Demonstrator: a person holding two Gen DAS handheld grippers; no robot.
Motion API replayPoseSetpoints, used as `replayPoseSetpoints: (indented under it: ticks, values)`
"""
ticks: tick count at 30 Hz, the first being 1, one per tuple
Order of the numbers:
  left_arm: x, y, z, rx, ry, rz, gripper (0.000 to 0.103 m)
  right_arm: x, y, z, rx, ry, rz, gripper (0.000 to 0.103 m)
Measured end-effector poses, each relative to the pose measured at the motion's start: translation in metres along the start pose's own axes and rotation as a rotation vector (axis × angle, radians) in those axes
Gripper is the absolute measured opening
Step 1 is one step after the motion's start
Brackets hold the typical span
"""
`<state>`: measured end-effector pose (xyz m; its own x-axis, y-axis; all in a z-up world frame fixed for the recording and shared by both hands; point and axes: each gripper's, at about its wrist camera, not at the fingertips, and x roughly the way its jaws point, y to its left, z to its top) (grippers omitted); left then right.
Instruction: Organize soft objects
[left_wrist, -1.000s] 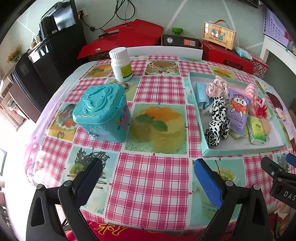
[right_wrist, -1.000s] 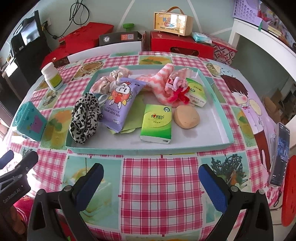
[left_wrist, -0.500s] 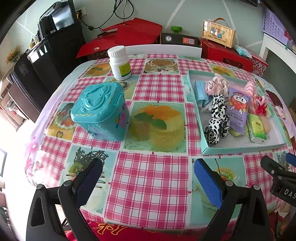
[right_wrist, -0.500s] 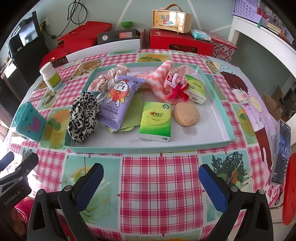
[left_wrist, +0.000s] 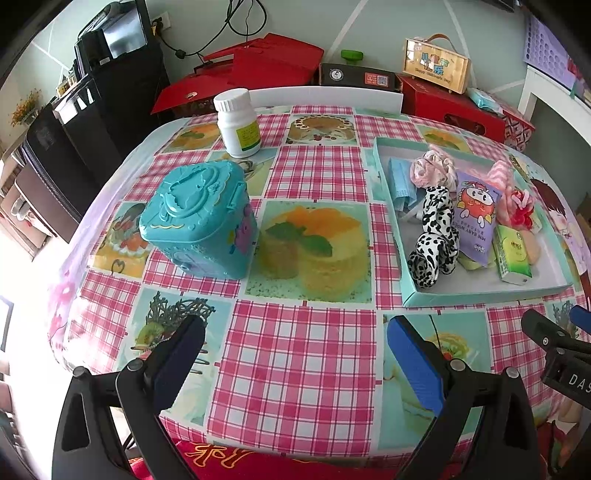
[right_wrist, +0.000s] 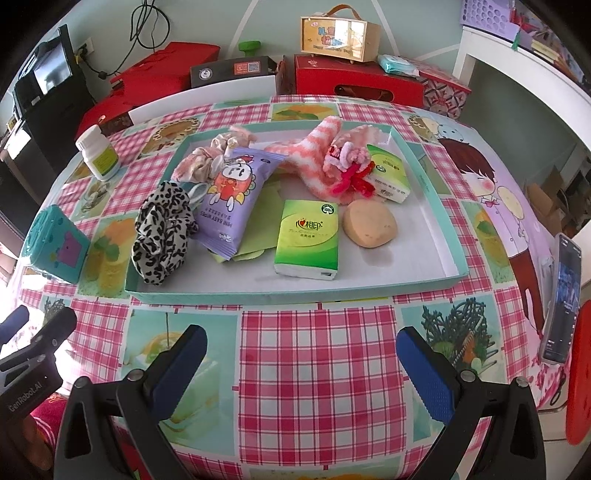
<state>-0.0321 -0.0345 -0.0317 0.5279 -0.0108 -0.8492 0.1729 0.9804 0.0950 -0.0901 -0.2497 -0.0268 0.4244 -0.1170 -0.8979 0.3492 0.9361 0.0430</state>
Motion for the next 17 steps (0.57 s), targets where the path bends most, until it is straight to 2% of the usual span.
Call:
replayPoseSetpoints:
  ticks: [17]
  values:
    - [-0.0013,-0.0001,-0.0001,-0.002,-0.012,-0.008,0.099,0.0022,-0.0015,0.0001,0.011,0.009,0.001,0.103]
